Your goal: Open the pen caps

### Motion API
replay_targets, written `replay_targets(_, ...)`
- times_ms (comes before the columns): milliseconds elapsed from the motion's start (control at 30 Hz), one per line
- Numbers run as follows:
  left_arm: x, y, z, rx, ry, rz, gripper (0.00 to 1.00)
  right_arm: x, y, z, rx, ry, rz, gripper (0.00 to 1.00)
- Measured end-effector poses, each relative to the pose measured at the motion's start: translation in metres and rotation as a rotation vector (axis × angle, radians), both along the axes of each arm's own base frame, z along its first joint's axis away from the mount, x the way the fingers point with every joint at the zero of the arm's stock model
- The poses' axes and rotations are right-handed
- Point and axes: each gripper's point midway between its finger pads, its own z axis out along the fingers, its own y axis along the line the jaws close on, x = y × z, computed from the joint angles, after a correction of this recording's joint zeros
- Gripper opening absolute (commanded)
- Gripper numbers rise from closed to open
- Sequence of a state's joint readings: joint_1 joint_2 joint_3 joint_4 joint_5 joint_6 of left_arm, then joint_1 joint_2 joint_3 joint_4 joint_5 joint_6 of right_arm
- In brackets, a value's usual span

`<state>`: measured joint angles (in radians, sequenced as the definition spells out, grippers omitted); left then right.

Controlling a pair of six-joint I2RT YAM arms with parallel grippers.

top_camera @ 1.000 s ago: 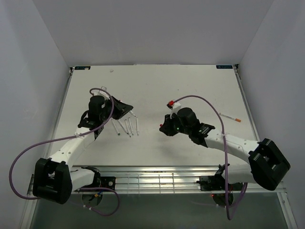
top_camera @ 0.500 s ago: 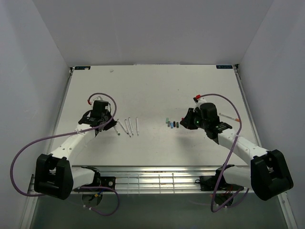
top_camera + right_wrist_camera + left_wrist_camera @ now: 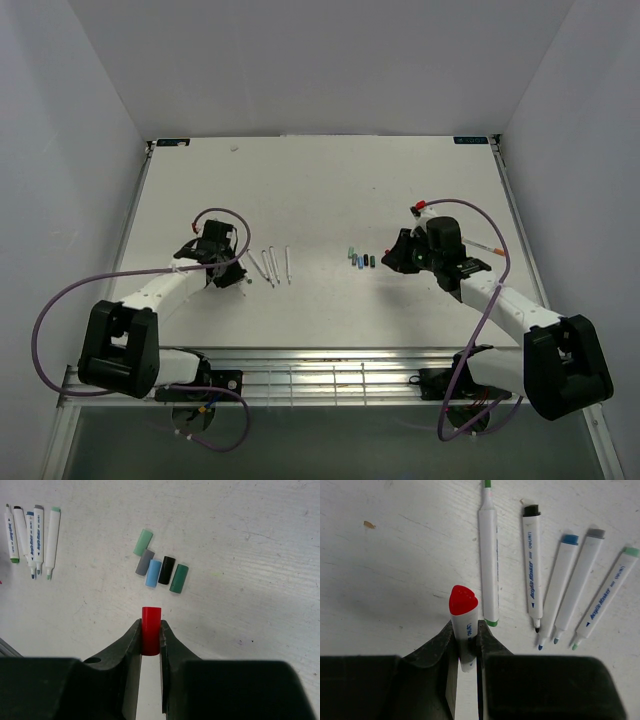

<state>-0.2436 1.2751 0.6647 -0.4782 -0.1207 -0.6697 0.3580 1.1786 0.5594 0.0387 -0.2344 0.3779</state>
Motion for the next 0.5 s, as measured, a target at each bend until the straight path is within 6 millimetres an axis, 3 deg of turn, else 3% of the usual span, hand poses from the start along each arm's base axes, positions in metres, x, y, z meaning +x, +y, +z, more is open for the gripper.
replay_targets(167, -0.004, 0.001, -0.024, 0.009, 0.085, 0.011, 0.20, 0.000, 0.000, -0.011, 0.006, 0.019, 0.005, 0.08)
replay_targets(333, 0.009, 0.000, -0.019, -0.011, 0.030, 0.033, 0.22, -0.007, -0.001, -0.040, -0.001, 0.097, 0.003, 0.08)
replay_targets(500, 0.018, 0.003, -0.023, -0.013, 0.024, 0.054, 0.25, -0.003, 0.001, -0.053, 0.000, 0.128, -0.009, 0.08)
